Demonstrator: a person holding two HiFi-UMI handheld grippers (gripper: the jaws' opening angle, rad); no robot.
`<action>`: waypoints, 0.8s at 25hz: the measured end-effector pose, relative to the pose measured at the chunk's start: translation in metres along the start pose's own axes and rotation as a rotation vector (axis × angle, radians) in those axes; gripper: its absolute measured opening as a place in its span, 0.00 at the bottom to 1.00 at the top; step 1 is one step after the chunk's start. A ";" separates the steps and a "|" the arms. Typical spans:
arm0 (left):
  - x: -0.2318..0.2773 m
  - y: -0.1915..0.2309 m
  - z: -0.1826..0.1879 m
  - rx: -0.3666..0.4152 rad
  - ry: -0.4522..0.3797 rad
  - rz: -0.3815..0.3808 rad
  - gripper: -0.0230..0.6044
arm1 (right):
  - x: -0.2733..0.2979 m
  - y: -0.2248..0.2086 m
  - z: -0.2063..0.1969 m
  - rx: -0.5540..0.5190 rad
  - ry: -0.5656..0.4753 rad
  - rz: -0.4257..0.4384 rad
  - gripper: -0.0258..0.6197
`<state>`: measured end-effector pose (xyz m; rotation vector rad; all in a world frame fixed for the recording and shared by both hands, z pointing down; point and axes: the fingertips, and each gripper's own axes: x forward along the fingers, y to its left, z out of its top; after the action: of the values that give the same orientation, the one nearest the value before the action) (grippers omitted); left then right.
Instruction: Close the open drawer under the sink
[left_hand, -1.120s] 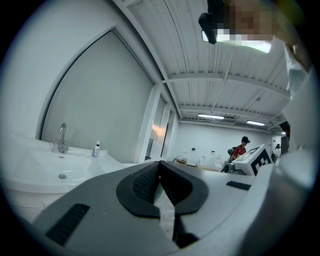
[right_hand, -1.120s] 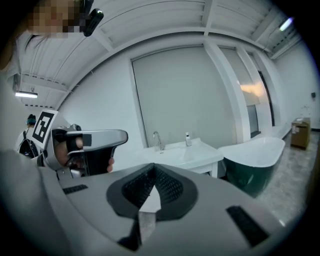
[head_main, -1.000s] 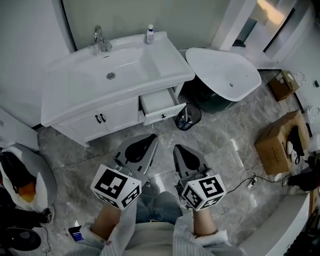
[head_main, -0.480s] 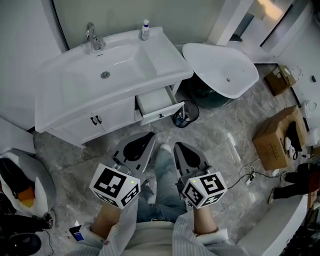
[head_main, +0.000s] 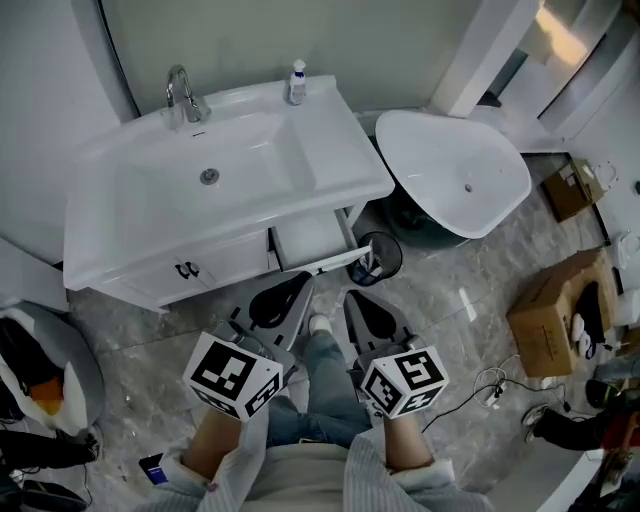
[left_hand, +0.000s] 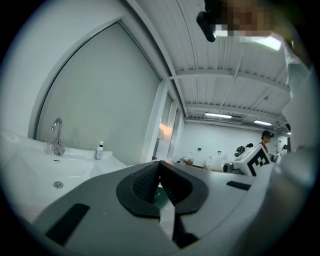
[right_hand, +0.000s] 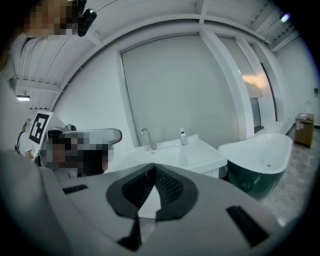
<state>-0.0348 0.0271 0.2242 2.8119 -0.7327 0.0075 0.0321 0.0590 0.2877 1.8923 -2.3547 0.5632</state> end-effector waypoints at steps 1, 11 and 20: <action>0.010 0.004 0.003 0.000 -0.003 0.010 0.06 | 0.008 -0.008 0.005 -0.003 0.003 0.011 0.05; 0.105 0.056 0.032 0.002 -0.011 0.156 0.06 | 0.091 -0.077 0.057 -0.037 0.057 0.162 0.05; 0.159 0.078 0.031 -0.027 -0.019 0.268 0.06 | 0.135 -0.117 0.078 -0.081 0.096 0.283 0.05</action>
<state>0.0652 -0.1225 0.2219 2.6705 -1.0989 0.0164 0.1249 -0.1127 0.2807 1.4741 -2.5558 0.5547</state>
